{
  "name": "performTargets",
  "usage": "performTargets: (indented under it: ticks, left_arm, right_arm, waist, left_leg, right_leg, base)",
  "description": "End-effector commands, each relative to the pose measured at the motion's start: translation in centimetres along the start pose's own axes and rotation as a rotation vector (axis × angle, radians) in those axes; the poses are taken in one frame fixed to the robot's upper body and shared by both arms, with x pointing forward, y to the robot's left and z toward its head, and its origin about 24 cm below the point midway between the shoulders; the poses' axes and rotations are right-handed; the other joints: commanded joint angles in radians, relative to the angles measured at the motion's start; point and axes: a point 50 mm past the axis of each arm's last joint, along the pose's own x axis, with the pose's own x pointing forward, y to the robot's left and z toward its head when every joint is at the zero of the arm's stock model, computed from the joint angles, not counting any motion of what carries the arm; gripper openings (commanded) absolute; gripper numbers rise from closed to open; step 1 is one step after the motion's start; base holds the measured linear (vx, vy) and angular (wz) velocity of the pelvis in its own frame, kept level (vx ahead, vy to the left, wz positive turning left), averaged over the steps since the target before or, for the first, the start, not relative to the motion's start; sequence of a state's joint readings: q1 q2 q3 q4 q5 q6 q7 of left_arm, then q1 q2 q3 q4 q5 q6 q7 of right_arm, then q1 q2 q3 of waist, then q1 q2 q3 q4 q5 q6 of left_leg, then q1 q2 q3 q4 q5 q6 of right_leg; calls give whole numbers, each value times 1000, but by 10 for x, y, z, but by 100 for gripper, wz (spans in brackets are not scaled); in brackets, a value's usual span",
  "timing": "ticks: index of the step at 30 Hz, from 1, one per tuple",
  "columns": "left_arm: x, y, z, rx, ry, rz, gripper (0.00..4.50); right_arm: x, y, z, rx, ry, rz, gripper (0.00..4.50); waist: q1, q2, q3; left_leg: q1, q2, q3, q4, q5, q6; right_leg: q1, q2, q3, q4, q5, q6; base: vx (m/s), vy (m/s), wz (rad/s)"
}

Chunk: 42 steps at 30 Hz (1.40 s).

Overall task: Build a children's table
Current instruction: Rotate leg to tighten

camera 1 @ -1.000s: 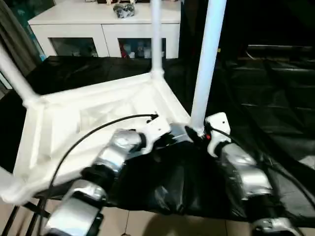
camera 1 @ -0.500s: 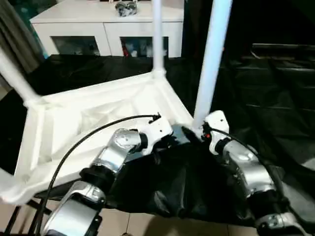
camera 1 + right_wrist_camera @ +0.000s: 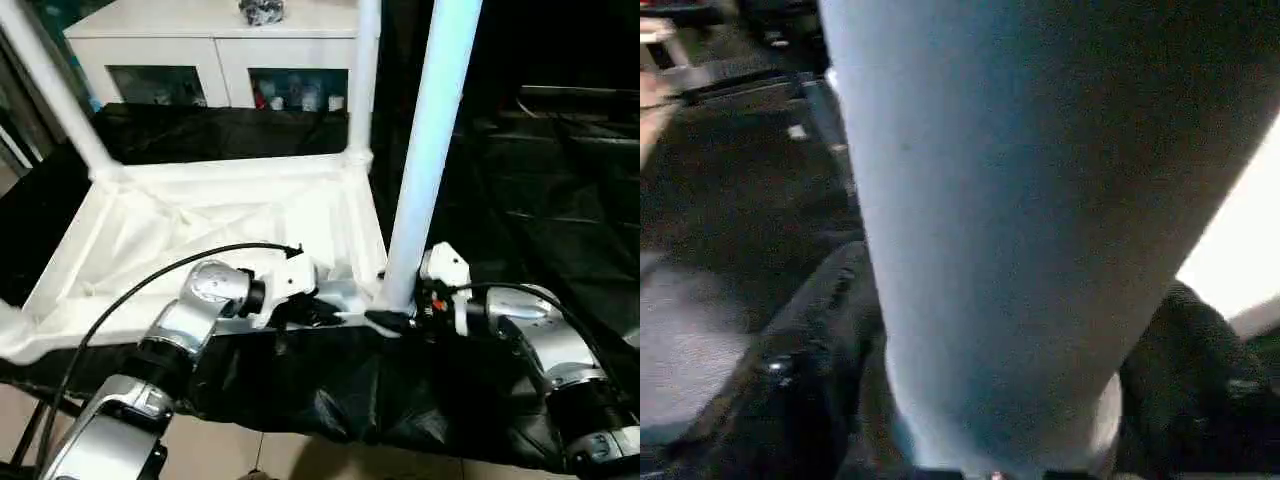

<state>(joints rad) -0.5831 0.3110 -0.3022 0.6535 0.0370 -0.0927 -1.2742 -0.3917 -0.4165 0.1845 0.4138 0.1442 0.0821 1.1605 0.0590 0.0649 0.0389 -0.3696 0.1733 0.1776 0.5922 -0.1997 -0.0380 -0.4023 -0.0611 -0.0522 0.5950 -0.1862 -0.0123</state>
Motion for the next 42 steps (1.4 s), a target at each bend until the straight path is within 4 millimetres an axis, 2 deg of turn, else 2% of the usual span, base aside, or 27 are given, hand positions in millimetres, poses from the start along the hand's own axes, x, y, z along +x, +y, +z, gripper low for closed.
performTargets:
  ticks: [1,8,14,17,18,19,21,22,24,26,27,29,30,31,34,36,37,41,42]
  left_arm:
    - [-2,-2,0,5,-2,-27,0]
    - [-4,-3,0,-13,-8,-55,0]
    - [2,-2,-1,-25,-7,0,0]
    - [20,4,1,-71,-18,134,0]
    - [22,4,2,-76,-23,145,0]
    - [26,5,4,-89,-36,166,0]
    - [39,8,11,-107,-54,225,0]
    - [53,11,19,-124,-66,282,0]
    - [64,13,26,-132,-77,314,0]
    - [73,13,33,-134,-86,335,0]
    - [77,13,36,-134,-89,334,0]
    - [80,12,38,-123,-89,329,0]
    - [82,11,40,-108,-86,316,0]
    - [83,10,41,-90,-79,303,0]
    - [79,9,38,-79,-70,273,0]
    - [73,8,34,-75,-71,249,0]
    - [70,8,33,-68,-75,235,0]
    - [56,6,28,-50,-91,174,0]
    - [46,5,23,-45,-87,143,0]
  right_arm:
    - [2,6,0,-4,10,63,322]
    - [3,11,-2,15,12,101,274]
    - [9,15,-4,57,-7,44,265]
    - [25,6,-10,105,-30,-215,265]
    - [27,5,-10,113,-32,-240,265]
    - [30,3,-11,134,-37,-291,265]
    - [41,2,-12,186,-56,-390,264]
    - [53,4,-10,232,-75,-481,264]
    - [62,5,-8,259,-82,-540,264]
    - [71,5,-6,272,-84,-593,264]
    - [75,5,-4,275,-89,-611,264]
    - [78,5,-1,253,-96,-608,264]
    - [79,3,2,259,-114,-627,264]
    - [78,0,5,285,-140,-648,320]
    - [73,-2,7,302,-164,-637,343]
    - [67,-3,6,281,-160,-605,356]
    - [64,-4,4,271,-151,-596,379]
    - [50,-7,-1,195,-109,-529,388]
    - [40,-8,-2,134,-94,-458,388]
  waist:
    - [5,-20,-60]
    - [7,-23,-60]
    - [7,-21,-58]
    - [-2,-21,-52]
    - [-7,-21,-47]
    - [-11,-25,-48]
    - [-21,-21,-44]
    - [-24,-20,-42]
    - [-29,-24,-40]
    - [-29,-16,-37]
    - [-33,-20,-39]
    - [-31,-21,-41]
    - [-30,-10,-41]
    - [-33,-12,-43]
    - [-31,-9,-45]
    - [-30,-9,-46]
    - [-29,-11,-46]
    - [-25,-12,-48]
    - [-24,-12,-49]
  left_leg:
    - [5,61,-15,-59,-109,125]
    - [4,60,-14,-58,-99,118]
    - [4,59,-15,-59,-105,115]
    - [7,58,-15,-65,-153,80]
    - [11,53,-16,-68,-191,53]
    - [10,51,-21,-71,-203,36]
    - [14,56,-22,-77,-231,25]
    - [16,52,-23,-77,-257,20]
    - [20,48,-23,-79,-279,13]
    - [25,47,-26,-80,-298,12]
    - [26,46,-25,-80,-306,9]
    - [21,46,-28,-82,-286,18]
    - [20,47,-27,-81,-285,23]
    - [18,47,-27,-82,-282,26]
    - [18,48,-27,-83,-279,33]
    - [17,49,-26,-83,-274,36]
    - [15,49,-26,-83,-268,40]
    - [12,50,-24,-80,-237,53]
    - [11,51,-22,-78,-227,61]
  right_leg:
    - [56,-84,42,-56,-91,-270]
    - [58,-84,42,-54,-88,-271]
    - [57,-84,42,-58,-110,-262]
    - [51,-85,43,-70,-200,-246]
    - [48,-85,41,-80,-287,-227]
    - [54,-87,41,-84,-348,-203]
    - [45,-83,43,-89,-378,-188]
    - [45,-83,43,-94,-407,-181]
    - [43,-85,46,-100,-447,-166]
    - [42,-87,47,-105,-488,-152]
    - [40,-85,47,-108,-500,-143]
    - [45,-86,49,-105,-475,-139]
    - [43,-86,50,-106,-458,-142]
    - [45,-86,50,-103,-438,-149]
    - [47,-85,50,-101,-403,-160]
    - [49,-85,50,-98,-372,-172]
    - [51,-86,51,-96,-357,-179]
    - [56,-88,50,-92,-318,-196]
    - [57,-89,51,-90,-304,-203]
  base:
    - [0,0,0]
    - [0,0,0]
    - [0,0,0]
    - [0,0,0]
    - [0,0,0]
    - [0,0,0]
    - [0,0,0]
    - [0,0,0]
    - [0,0,0]
    - [0,0,0]
    - [0,0,0]
    - [0,0,0]
    - [0,0,0]
    - [0,0,0]
    - [0,0,0]
    - [0,0,0]
    - [0,0,0]
    - [0,0,0]
    - [0,0,0]
